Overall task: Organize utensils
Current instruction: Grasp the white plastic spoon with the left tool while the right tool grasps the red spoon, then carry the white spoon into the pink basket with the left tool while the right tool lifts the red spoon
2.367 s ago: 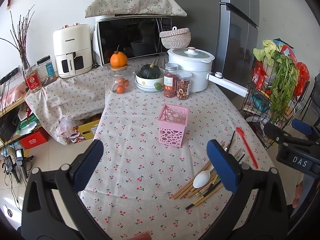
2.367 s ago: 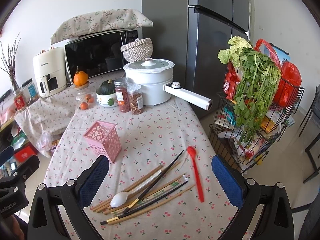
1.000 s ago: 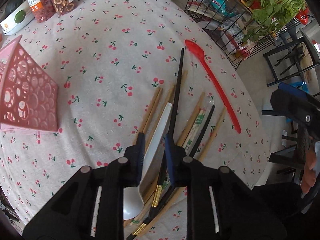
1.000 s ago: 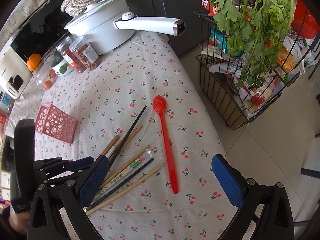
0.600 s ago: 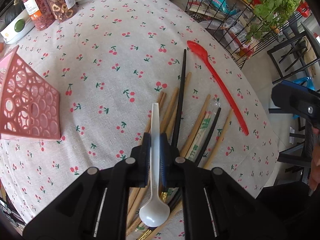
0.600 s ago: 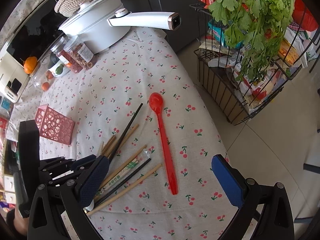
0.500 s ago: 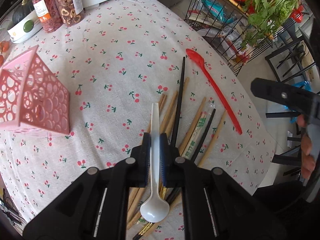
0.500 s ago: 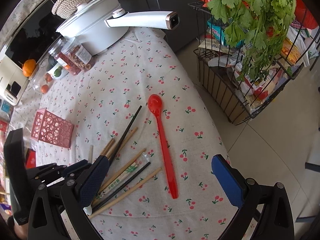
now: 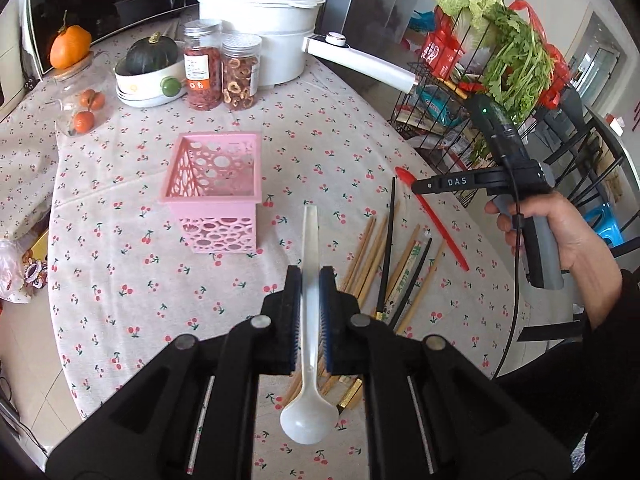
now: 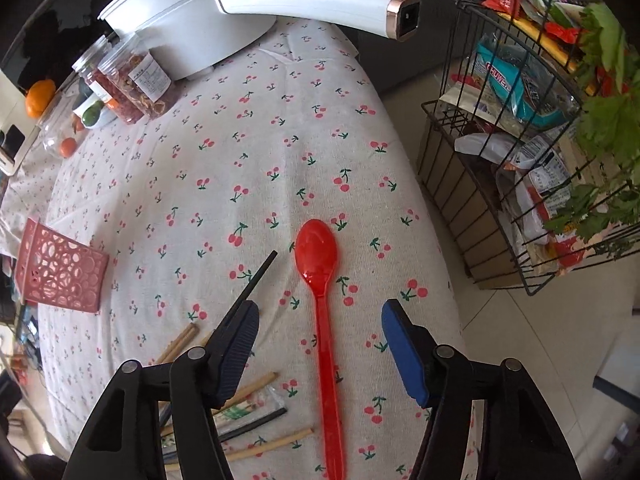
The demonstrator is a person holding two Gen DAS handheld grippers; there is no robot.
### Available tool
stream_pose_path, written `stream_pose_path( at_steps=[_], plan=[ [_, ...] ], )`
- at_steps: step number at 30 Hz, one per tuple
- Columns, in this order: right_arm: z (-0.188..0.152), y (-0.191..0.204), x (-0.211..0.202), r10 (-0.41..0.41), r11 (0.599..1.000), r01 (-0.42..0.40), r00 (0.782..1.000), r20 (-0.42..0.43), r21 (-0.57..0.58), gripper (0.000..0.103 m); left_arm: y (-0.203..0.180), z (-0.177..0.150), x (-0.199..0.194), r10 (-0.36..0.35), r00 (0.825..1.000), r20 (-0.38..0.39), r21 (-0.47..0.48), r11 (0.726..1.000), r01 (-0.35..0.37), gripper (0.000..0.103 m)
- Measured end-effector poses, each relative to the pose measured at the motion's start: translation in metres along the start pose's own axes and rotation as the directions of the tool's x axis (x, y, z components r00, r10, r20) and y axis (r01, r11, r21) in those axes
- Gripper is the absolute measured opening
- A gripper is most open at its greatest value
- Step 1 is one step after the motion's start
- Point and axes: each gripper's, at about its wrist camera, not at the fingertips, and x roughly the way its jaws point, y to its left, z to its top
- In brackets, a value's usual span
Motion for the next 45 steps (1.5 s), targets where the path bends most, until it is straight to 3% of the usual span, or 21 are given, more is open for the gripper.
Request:
stream_pose_path(
  at_steps=[4, 9, 11, 13, 18, 22, 28, 33, 37, 41, 43, 45],
  plan=[
    [0.007, -0.001, 0.021, -0.026, 1.0, 0.026, 0.999, -0.045, -0.01, 0.053, 0.009, -0.003, 0.008, -0.004, 1.0, -0.03, -0.013, 1.0, 0.004, 0.01],
    [0.015, -0.005, 0.026, -0.011, 1.0, 0.011, 1.0, -0.028, -0.002, 0.051, 0.012, -0.007, 0.007, -0.005, 0.999, -0.035, -0.021, 1.0, 0.004, 0.01],
    [0.015, -0.003, 0.026, -0.04, 0.999, 0.039, 0.999, -0.018, -0.02, 0.033, 0.013, -0.01, 0.007, -0.005, 0.999, -0.037, -0.022, 1.0, 0.005, 0.01],
    [0.015, -0.002, 0.025, -0.056, 0.998, 0.056, 0.998, -0.01, -0.035, 0.024, 0.013, -0.011, 0.007, -0.003, 0.999, -0.036, -0.022, 1.0, 0.003, 0.01],
    [0.013, -0.008, 0.017, -0.029, 1.0, 0.029, 0.999, 0.013, -0.005, 0.023, 0.011, -0.013, 0.004, 0.002, 1.0, -0.024, -0.021, 1.0, -0.002, 0.01],
    [0.01, -0.015, -0.011, 0.019, 1.0, -0.021, 0.996, 0.082, 0.022, 0.023, 0.013, -0.012, -0.007, 0.005, 1.0, 0.019, -0.033, 0.999, -0.005, 0.01],
    [-0.005, -0.017, -0.062, 0.116, 0.992, -0.122, 0.973, 0.2, 0.019, 0.023, 0.014, -0.005, -0.034, -0.001, 0.993, 0.121, -0.039, 0.999, 0.006, 0.01],
    [-0.021, -0.017, -0.104, 0.186, 0.981, -0.196, 0.932, 0.312, 0.001, 0.023, 0.016, 0.007, -0.063, -0.003, 0.966, 0.259, -0.047, 0.999, 0.016, 0.01],
    [-0.028, -0.009, -0.131, 0.213, 0.975, -0.218, 0.891, 0.401, -0.034, 0.023, 0.017, 0.023, -0.081, 0.027, 0.919, 0.394, -0.032, 0.999, -0.016, 0.01],
    [-0.029, 0.006, -0.146, 0.231, 0.972, -0.224, 0.857, 0.46, -0.072, 0.023, 0.021, 0.041, -0.085, 0.066, 0.877, 0.477, -0.037, 0.998, -0.055, 0.01],
    [-0.029, 0.012, -0.152, 0.238, 0.971, -0.224, 0.844, 0.481, -0.087, 0.023, 0.024, 0.05, -0.081, 0.091, 0.869, 0.487, -0.045, 0.996, -0.079, 0.01],
    [-0.027, 0.017, -0.155, 0.245, 0.969, -0.226, 0.834, 0.495, -0.099, 0.023, 0.026, 0.056, -0.072, 0.117, 0.872, 0.475, -0.052, 0.993, -0.104, 0.01]
  ],
)
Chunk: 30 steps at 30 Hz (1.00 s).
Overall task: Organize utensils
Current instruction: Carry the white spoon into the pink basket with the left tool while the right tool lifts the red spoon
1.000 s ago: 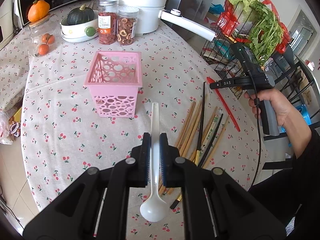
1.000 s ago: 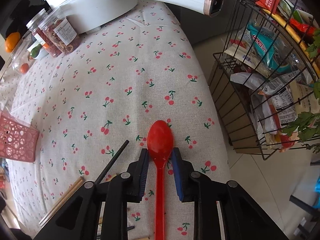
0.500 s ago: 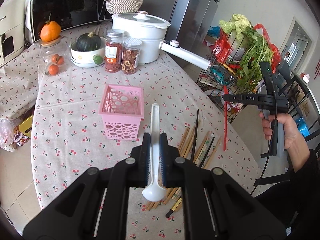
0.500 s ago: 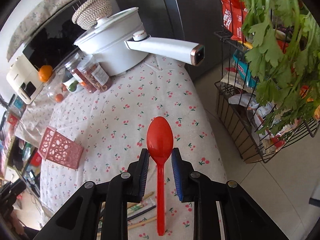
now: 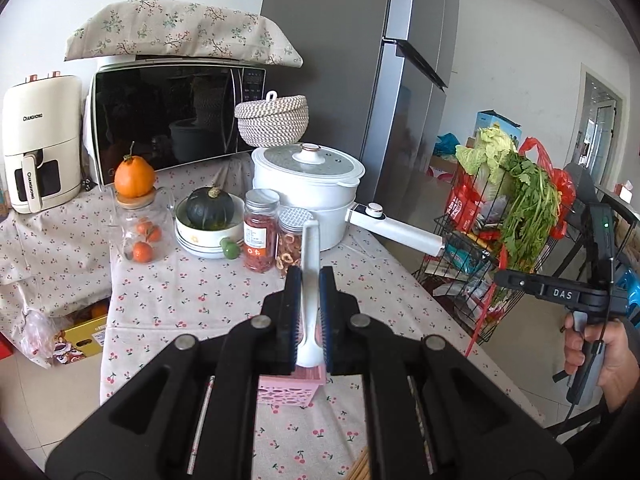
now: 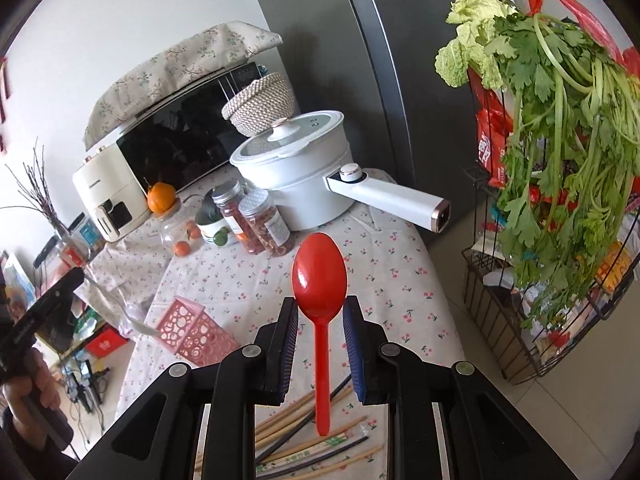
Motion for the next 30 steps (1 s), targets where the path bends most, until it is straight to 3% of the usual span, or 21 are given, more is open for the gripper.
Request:
stream_pose_path(
  at_steps=[8, 13, 15, 17, 23, 26, 30],
  plan=[
    [0.004, 0.022, 0.001, 0.027, 0.998, -0.026, 0.999, 0.019, -0.055, 0.023, 0.008, -0.008, 0.049, 0.09, 0.986, -0.142, 0.022, 0.996, -0.087, 0.01],
    [0.003, 0.03, 0.002, 0.042, 0.997, -0.041, 0.999, 0.017, -0.068, 0.023, 0.017, -0.014, 0.072, 0.087, 0.968, -0.236, -0.008, 0.996, -0.092, 0.01],
    [0.002, 0.032, 0.002, 0.046, 0.997, -0.045, 0.999, 0.015, -0.07, 0.023, 0.021, -0.015, 0.076, 0.078, 0.961, -0.264, -0.04, 0.995, -0.092, 0.017],
    [0.001, 0.033, 0.002, 0.048, 0.996, -0.047, 0.999, 0.013, -0.072, 0.023, 0.022, -0.017, 0.074, 0.072, 0.959, -0.275, -0.062, 0.994, -0.093, 0.037],
    [0.001, 0.044, -0.001, 0.064, 0.995, -0.062, 0.998, 0.026, -0.073, 0.023, 0.021, -0.019, 0.048, 0.079, 0.96, -0.268, -0.066, 0.993, -0.1, 0.072],
    [0.002, 0.055, -0.002, 0.082, 0.994, -0.079, 0.996, 0.037, -0.076, 0.023, 0.023, -0.023, 0.031, 0.085, 0.958, -0.274, -0.069, 0.992, -0.107, 0.083],
    [0.002, 0.074, -0.004, 0.115, 0.99, -0.111, 0.992, 0.05, -0.081, 0.023, 0.029, -0.036, 0.013, 0.102, 0.951, -0.292, -0.067, 0.99, -0.127, 0.091]
  ],
)
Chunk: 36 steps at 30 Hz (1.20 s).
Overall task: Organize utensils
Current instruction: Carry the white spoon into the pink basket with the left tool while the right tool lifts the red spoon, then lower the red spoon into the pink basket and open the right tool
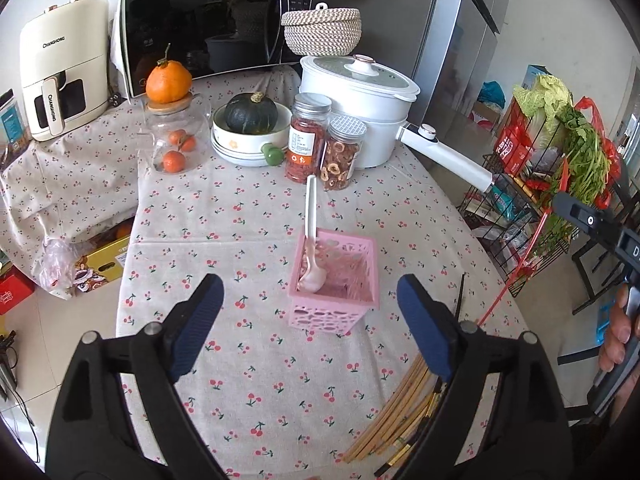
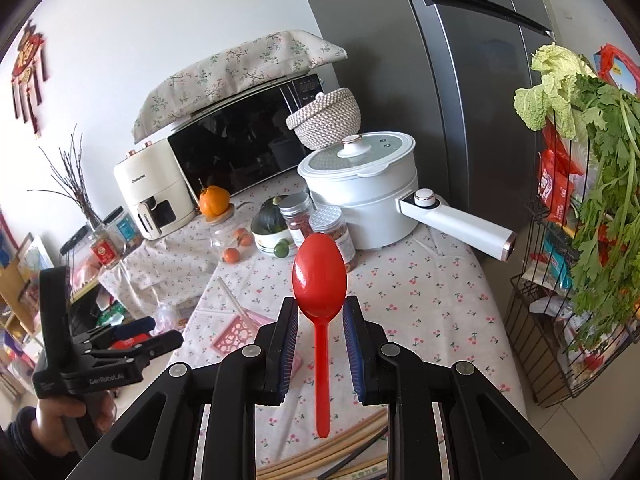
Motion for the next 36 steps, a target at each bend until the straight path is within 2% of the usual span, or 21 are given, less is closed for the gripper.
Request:
stream_pose_path(
  at_steps=[2, 5, 8, 16, 20, 24, 31, 36],
  plan=[
    [0.0, 0.011, 0.001, 0.015, 1.0, -0.015, 1.0, 0.011, -0.009, 0.023, 0.004, -0.008, -0.002, 0.021, 1.0, -0.006, 0.002, 1.0, -0.021, 0.097],
    [0.001, 0.027, 0.003, 0.04, 0.999, -0.04, 0.999, 0.032, -0.021, 0.023, 0.009, -0.016, 0.0, 0.07, 0.997, -0.04, 0.014, 0.997, -0.07, 0.099],
    [0.004, 0.042, 0.006, 0.069, 0.997, -0.067, 0.996, 0.058, -0.032, 0.023, 0.015, -0.023, 0.0, 0.086, 0.995, -0.047, 0.02, 0.996, -0.085, 0.102],
    [0.011, 0.077, 0.022, 0.121, 0.992, -0.112, 0.979, 0.164, -0.065, 0.023, 0.027, -0.037, 0.003, 0.123, 0.99, -0.075, 0.07, 0.991, -0.117, 0.102],
    [0.011, 0.089, 0.04, 0.11, 0.992, -0.098, 0.975, 0.193, -0.075, 0.023, 0.031, -0.041, 0.001, 0.112, 0.991, -0.072, 0.057, 0.992, -0.108, 0.102],
    [0.008, 0.095, 0.062, 0.068, 0.995, -0.053, 0.981, 0.184, -0.085, 0.023, 0.032, -0.042, 0.002, 0.104, 0.992, -0.077, 0.05, 0.994, -0.1, 0.102],
    [-0.004, 0.095, 0.089, 0.014, 0.991, 0.001, 0.993, 0.116, -0.131, 0.024, 0.033, -0.043, 0.002, 0.103, 0.991, -0.081, 0.054, 0.994, -0.099, 0.102],
    [-0.008, 0.088, 0.097, 0.017, 0.995, -0.01, 0.997, 0.069, -0.103, 0.025, 0.03, -0.044, 0.0, 0.102, 0.992, -0.074, 0.06, 0.993, -0.097, 0.102]
  ],
)
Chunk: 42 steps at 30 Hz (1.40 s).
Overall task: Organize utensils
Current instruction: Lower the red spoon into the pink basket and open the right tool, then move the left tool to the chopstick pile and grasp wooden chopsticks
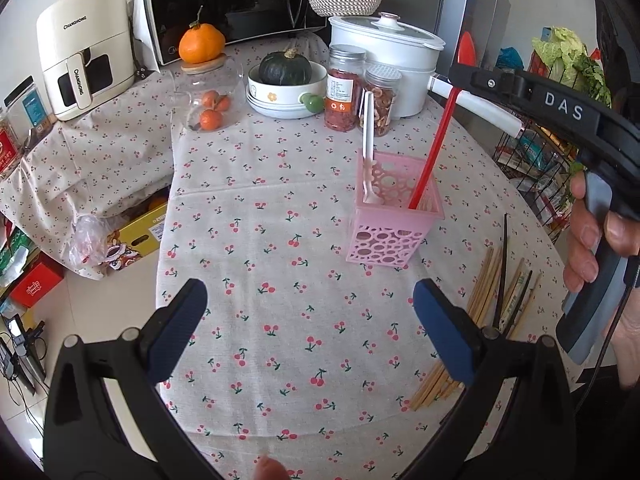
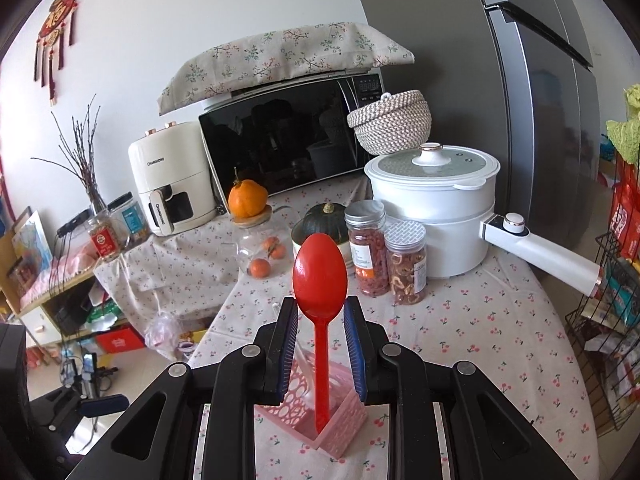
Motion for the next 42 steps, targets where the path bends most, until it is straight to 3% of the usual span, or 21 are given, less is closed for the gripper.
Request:
stream_pose_path(
  at_steps=[1, 2, 4, 10, 17, 21, 26, 35, 42],
  plan=[
    [0.0, -0.001, 0.0, -0.002, 1.0, 0.002, 1.0, -0.008, 0.002, 0.033, 0.0, 0.0, 0.0, 0.0, 1.0, 0.003, 0.001, 1.0, 0.0, 0.102],
    [0.0, -0.002, -0.001, -0.007, 1.0, 0.007, 1.0, -0.012, 0.004, 0.051, -0.001, 0.0, 0.0, 0.001, 1.0, 0.005, 0.002, 1.0, -0.001, 0.102],
    [0.001, -0.004, -0.009, -0.012, 1.0, 0.012, 1.0, 0.002, 0.013, 0.077, -0.002, 0.001, -0.001, 0.002, 1.0, 0.009, 0.003, 1.0, -0.002, 0.102],
    [0.004, -0.021, -0.036, -0.061, 0.998, 0.06, 0.998, 0.03, 0.029, 0.103, -0.007, 0.001, 0.0, -0.004, 1.0, 0.011, 0.01, 1.0, 0.004, 0.102],
    [-0.01, -0.054, -0.052, -0.142, 0.99, 0.142, 0.989, -0.053, -0.001, 0.103, -0.019, 0.0, -0.005, -0.047, 0.998, 0.033, 0.013, 0.999, 0.047, 0.102],
    [-0.026, -0.071, -0.053, -0.177, 0.984, 0.173, 0.972, -0.153, -0.043, 0.103, -0.031, -0.002, -0.001, -0.072, 0.997, 0.013, 0.027, 0.997, 0.071, 0.102],
    [-0.049, -0.092, -0.054, -0.233, 0.972, 0.221, 0.929, -0.289, -0.076, 0.103, -0.057, -0.006, 0.01, -0.092, 0.994, -0.053, 0.075, 0.993, 0.095, 0.102],
    [-0.07, -0.138, -0.067, -0.317, 0.947, 0.313, 0.86, -0.401, -0.077, 0.103, -0.122, -0.008, 0.037, -0.053, 0.987, -0.151, 0.236, 0.968, 0.088, 0.102],
    [-0.073, -0.168, -0.082, -0.336, 0.935, 0.351, 0.844, -0.417, -0.043, 0.103, -0.151, 0.001, 0.062, -0.097, 0.97, -0.223, 0.182, 0.973, 0.139, 0.102]
  ],
)
